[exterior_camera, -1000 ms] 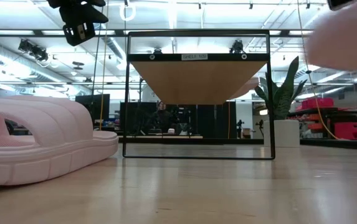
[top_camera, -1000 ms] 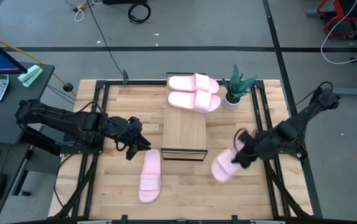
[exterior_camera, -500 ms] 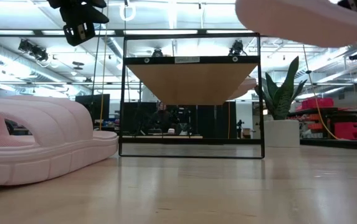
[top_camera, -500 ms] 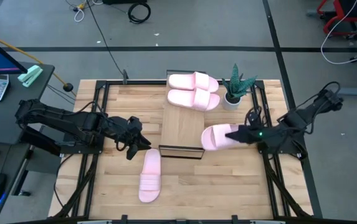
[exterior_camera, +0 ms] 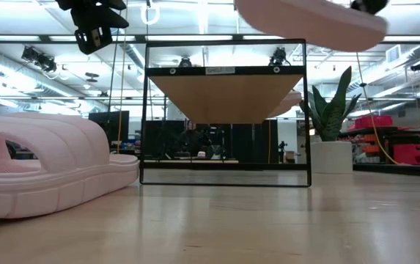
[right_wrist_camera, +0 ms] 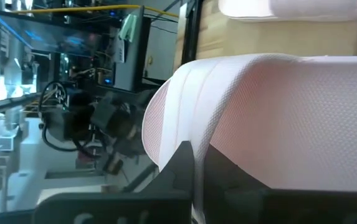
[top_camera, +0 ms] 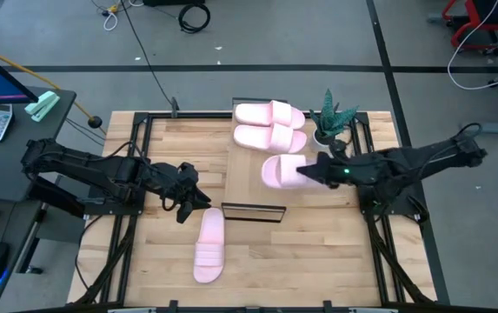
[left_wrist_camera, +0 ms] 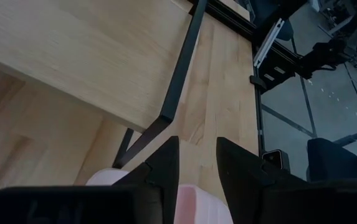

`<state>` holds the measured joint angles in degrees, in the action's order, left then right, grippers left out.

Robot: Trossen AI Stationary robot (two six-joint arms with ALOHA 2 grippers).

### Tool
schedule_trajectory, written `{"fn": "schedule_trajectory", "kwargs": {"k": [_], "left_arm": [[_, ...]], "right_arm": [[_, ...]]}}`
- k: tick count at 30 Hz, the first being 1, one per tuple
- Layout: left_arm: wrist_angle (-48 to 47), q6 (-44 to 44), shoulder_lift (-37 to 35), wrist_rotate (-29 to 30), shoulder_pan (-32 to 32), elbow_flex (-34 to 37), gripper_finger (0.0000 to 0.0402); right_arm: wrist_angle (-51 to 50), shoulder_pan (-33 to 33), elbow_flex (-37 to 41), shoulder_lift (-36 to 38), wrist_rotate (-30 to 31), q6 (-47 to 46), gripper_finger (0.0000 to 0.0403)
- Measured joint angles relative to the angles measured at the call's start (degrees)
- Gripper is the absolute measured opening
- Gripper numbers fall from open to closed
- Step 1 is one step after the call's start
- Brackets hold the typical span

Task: Pick and place slides into the shelf
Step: Put the pink slide on the shelf

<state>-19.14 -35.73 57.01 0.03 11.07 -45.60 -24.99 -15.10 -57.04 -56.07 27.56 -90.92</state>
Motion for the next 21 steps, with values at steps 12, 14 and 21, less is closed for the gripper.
{"fn": "schedule_trajectory", "kwargs": {"k": [12, 14, 21], "left_arm": [[0.0, 0.0, 0.0, 0.0, 0.0, 0.0, 0.0114], [0.0, 0.0, 0.0, 0.0, 0.0, 0.0, 0.0114], [0.0, 0.0, 0.0, 0.0, 0.0, 0.0, 0.0111]], "right_arm": [[18.0, 14.7, 0.0, -12.3, -13.7, 1.1, 0.0009], [19.7, 16.2, 0.0, -14.4, -16.1, 1.1, 0.0009], [20.3, 18.7, -4.5, -21.0, -19.5, 3.9, 0.0009]]}}
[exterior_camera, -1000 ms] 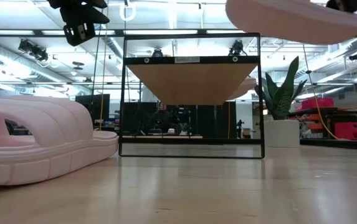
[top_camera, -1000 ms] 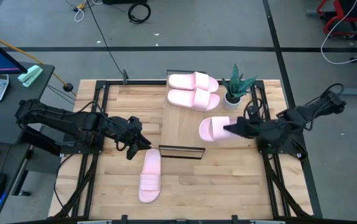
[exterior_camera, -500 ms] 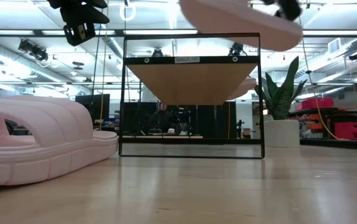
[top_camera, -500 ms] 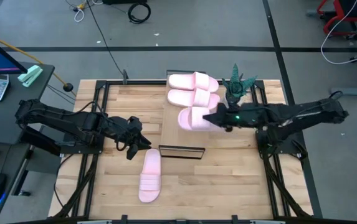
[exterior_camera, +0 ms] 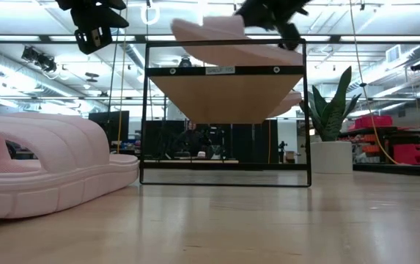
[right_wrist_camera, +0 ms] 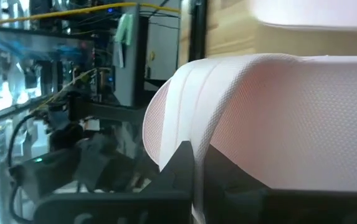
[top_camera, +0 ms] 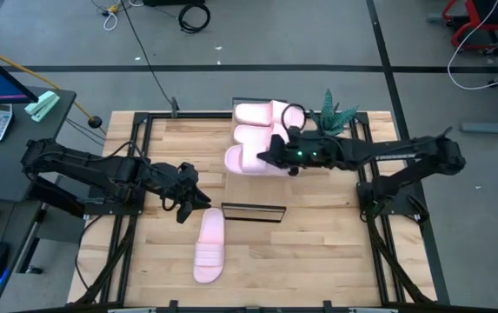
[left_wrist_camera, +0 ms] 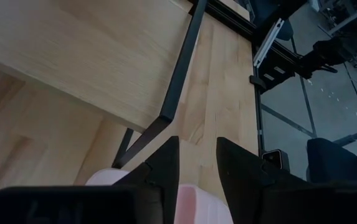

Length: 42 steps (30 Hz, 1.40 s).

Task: Pick and place slides into the shelf
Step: Put the pink slide on the shelf

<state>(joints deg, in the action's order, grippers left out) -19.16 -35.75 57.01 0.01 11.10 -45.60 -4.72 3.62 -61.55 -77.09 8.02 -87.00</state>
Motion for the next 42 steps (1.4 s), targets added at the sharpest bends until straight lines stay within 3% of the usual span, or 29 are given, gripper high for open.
{"fn": "schedule_trajectory", "kwargs": {"k": [7, 11, 27, 42], "left_arm": [[0.0, 0.0, 0.0, 0.0, 0.0, 0.0, 0.0112], [-0.3, 0.0, 0.0, 0.0, 0.0, 0.0, 0.011], [-4.9, 0.7, 0.0, 0.0, 0.0, 0.0, 0.0112], [-5.2, 2.0, 0.0, 0.0, 0.0, 0.0, 0.0113]], "right_arm": [[-14.9, 1.8, -16.5, -9.3, -2.1, 7.8, 0.0009], [-17.2, 2.8, -21.9, -13.5, -2.1, 8.3, 0.0009], [-20.3, -1.0, -22.4, -17.2, 7.1, -4.5, 0.0009], [-19.7, -0.7, -22.4, -19.8, 7.1, -7.9, 0.0009]]}}
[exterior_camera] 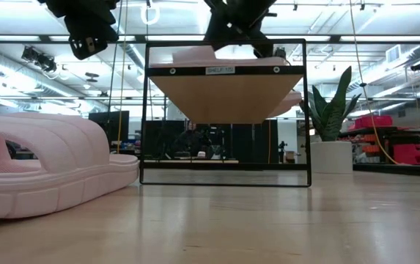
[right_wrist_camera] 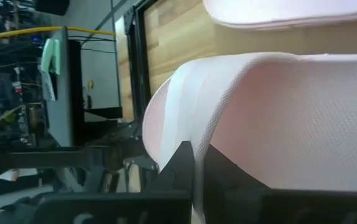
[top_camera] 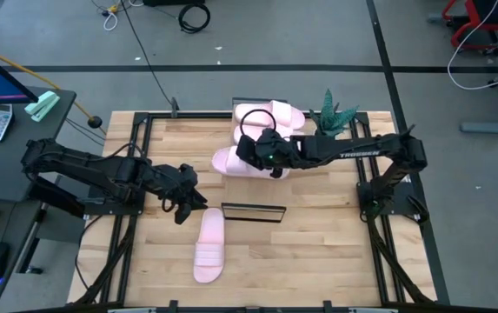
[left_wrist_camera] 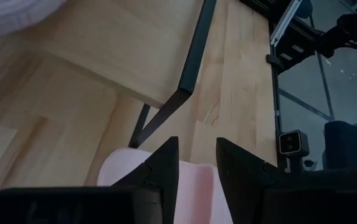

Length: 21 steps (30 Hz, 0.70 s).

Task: Pick and place slides into the shelf
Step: Put the pink slide on the shelf

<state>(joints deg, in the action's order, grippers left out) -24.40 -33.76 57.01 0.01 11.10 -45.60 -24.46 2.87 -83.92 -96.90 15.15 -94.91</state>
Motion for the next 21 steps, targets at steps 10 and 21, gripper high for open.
{"fn": "schedule_trajectory", "kwargs": {"k": [10, 21], "left_arm": [[-0.1, 0.0, 0.0, 0.0, 0.0, 0.0, 0.0112], [-0.4, -0.1, 0.0, 0.0, 0.0, 0.0, 0.0111]], "right_arm": [[1.0, 0.9, 0.0, -1.4, -1.8, -0.6, 0.0009], [1.6, 2.0, 0.0, -2.2, -2.3, 0.6, 0.0009]]}}
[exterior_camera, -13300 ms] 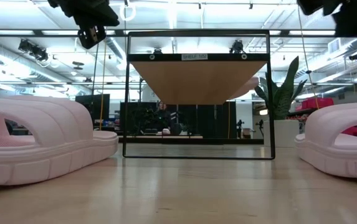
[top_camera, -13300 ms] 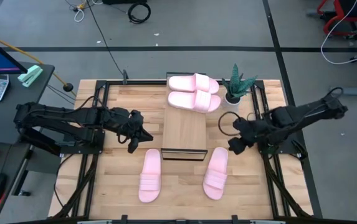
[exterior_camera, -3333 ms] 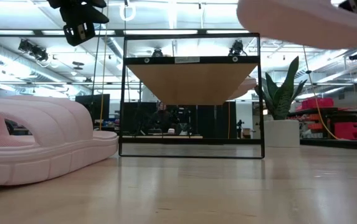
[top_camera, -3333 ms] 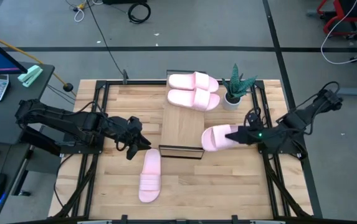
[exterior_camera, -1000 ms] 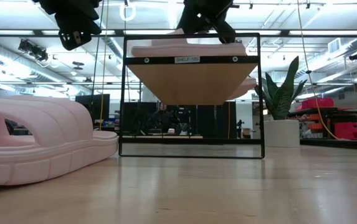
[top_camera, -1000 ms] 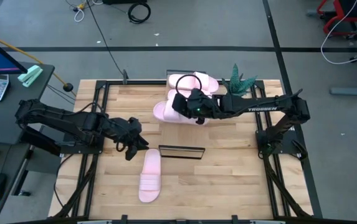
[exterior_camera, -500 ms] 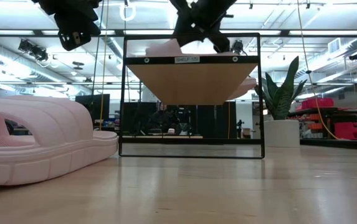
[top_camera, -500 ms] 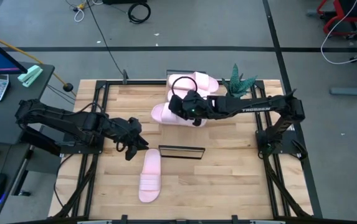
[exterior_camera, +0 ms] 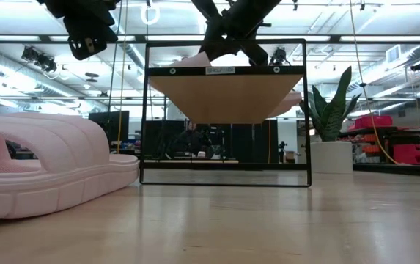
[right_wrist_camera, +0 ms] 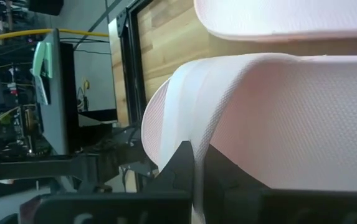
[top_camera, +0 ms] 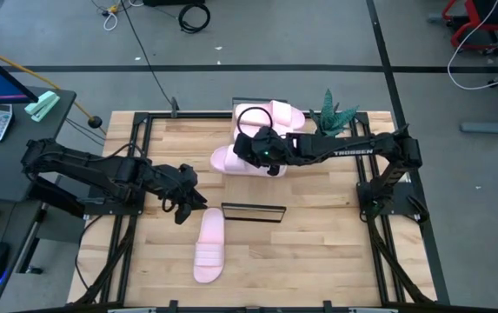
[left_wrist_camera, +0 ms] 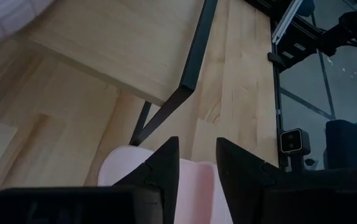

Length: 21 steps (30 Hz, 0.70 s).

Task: Pick and place slides into the shelf
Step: Put the pink slide on the shelf

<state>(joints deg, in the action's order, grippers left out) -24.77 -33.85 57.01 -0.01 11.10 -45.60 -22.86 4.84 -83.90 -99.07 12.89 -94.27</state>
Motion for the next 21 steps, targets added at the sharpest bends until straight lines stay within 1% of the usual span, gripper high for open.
{"fn": "schedule_trajectory", "kwargs": {"k": [21], "left_arm": [[0.0, 0.0, 0.0, 0.0, 0.0, 0.0, 0.0112]], "right_arm": [[-1.3, 1.1, 0.0, 0.0, -1.0, 2.4, 0.0009]]}}
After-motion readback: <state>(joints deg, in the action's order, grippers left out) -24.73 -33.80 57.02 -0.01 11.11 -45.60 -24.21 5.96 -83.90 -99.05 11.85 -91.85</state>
